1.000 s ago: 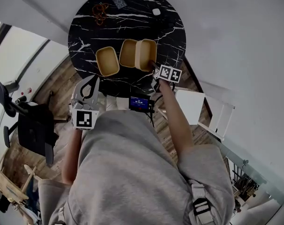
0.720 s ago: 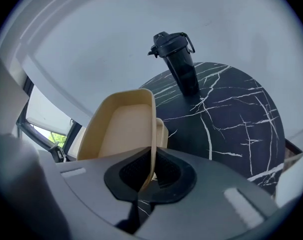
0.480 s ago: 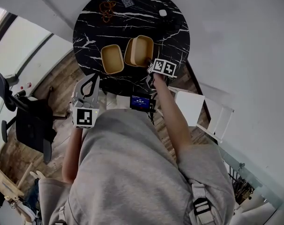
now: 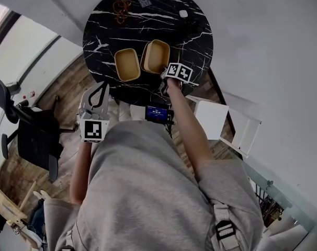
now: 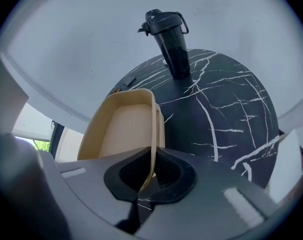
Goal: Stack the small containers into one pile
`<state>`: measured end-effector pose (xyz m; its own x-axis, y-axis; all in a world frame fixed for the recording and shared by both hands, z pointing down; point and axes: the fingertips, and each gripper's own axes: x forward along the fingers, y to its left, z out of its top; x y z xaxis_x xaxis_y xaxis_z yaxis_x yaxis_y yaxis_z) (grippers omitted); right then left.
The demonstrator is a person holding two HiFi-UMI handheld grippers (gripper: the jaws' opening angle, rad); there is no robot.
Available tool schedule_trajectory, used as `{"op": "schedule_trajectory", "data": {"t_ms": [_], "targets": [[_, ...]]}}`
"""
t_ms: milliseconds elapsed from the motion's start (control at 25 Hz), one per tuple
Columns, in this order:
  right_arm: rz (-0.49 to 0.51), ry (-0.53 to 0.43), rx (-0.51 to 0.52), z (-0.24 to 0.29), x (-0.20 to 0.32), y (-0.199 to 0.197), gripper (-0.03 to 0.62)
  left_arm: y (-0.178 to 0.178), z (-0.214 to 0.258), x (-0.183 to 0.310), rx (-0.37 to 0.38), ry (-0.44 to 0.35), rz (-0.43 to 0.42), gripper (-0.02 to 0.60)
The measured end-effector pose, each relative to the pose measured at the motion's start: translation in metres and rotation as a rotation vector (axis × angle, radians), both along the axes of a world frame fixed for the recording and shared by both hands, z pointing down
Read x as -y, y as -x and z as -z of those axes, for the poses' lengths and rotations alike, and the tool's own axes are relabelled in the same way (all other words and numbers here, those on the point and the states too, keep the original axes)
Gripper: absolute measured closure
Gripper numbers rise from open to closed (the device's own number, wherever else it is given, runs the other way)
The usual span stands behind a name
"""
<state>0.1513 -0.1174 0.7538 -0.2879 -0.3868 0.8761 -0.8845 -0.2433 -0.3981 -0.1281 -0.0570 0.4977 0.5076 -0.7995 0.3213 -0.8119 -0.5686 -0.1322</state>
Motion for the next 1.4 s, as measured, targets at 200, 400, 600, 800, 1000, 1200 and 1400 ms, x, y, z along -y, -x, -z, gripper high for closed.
{"op": "schedule_trajectory", "data": {"t_ms": [200,400,600,800,1000,1200,1400], "targets": [[-0.042,0.036,0.001,-0.006,-0.004,0.005,0.572,0.004,0.0,0.0,0.001,0.003,-0.011,0.577],[-0.077,0.046,-0.007,-0.01,-0.006,0.005,0.571,0.012,-0.001,-0.001,0.005,0.005,-0.01,0.577],[-0.108,0.051,-0.01,-0.016,-0.004,0.006,0.565,0.015,-0.006,-0.003,0.003,0.014,-0.01,0.577],[-0.103,0.052,-0.018,-0.017,-0.004,0.008,0.536,0.016,-0.008,-0.003,0.009,0.017,-0.012,0.577],[-0.132,0.049,-0.008,-0.018,-0.005,0.007,0.536,0.016,-0.008,-0.004,0.011,0.018,-0.017,0.577],[-0.16,0.039,0.011,-0.018,-0.002,0.005,0.533,0.011,-0.009,-0.004,0.015,0.022,-0.023,0.577],[-0.112,0.013,0.024,-0.012,0.0,0.008,0.503,0.007,-0.01,-0.004,0.013,0.022,-0.025,0.577]]}}
